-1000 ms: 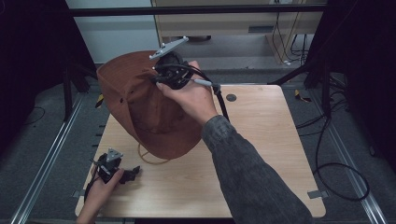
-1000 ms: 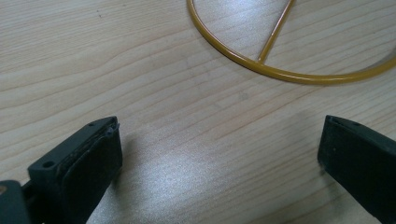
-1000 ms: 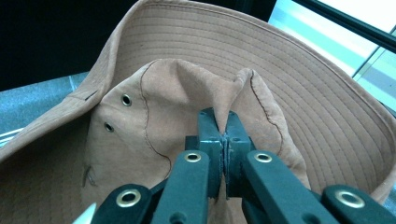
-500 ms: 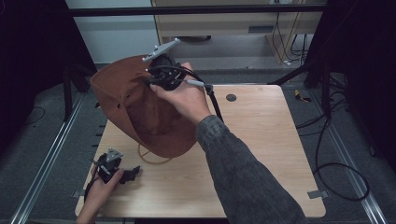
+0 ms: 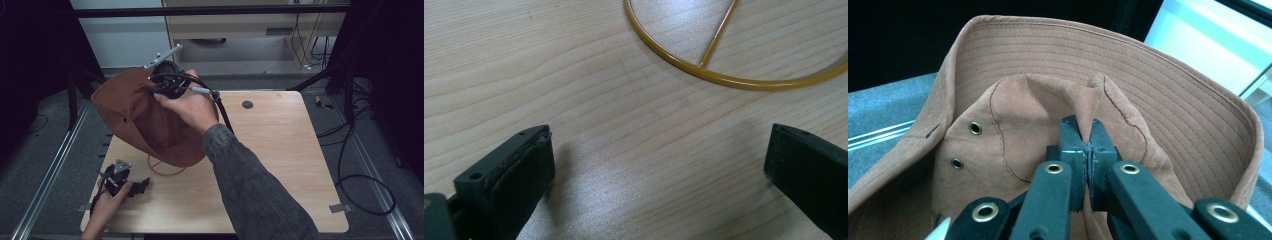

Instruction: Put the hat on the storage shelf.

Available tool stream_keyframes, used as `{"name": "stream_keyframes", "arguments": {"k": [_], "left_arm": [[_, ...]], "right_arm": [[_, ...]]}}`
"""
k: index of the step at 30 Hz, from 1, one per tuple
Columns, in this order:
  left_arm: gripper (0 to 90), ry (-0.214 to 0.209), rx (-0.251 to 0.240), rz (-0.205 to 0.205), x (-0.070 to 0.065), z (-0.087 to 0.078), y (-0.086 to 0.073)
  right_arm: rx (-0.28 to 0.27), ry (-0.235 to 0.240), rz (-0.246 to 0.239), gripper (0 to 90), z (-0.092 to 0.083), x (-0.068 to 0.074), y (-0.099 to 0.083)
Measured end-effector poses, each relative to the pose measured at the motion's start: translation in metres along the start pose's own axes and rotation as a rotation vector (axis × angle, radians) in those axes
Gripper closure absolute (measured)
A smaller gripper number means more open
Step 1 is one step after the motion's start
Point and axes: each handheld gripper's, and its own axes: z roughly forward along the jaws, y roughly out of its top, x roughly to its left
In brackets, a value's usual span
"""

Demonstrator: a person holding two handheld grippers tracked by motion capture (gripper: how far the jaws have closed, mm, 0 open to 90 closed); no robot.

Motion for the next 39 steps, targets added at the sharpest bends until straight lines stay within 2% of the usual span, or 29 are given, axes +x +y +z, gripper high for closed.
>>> {"name": "stream_keyframes", "arguments": {"k": [20, 29, 39], "left_arm": [[0.0, 0.003, -0.004, 0.002, 0.000, 0.000, 0.000], [0.0, 0.004, -0.004, 0.001, 0.000, 0.000, 0.000], [0.0, 0.003, -0.004, 0.001, 0.000, 0.000, 0.000]], "right_arm": [[0.043, 0.018, -0.001, 88.6, 0.020, 0.004, -0.007], [0.046, 0.025, 0.008, 86.6, 0.022, 0.004, -0.010], [0.041, 0.025, 0.027, 77.9, 0.021, 0.003, -0.012]]}}
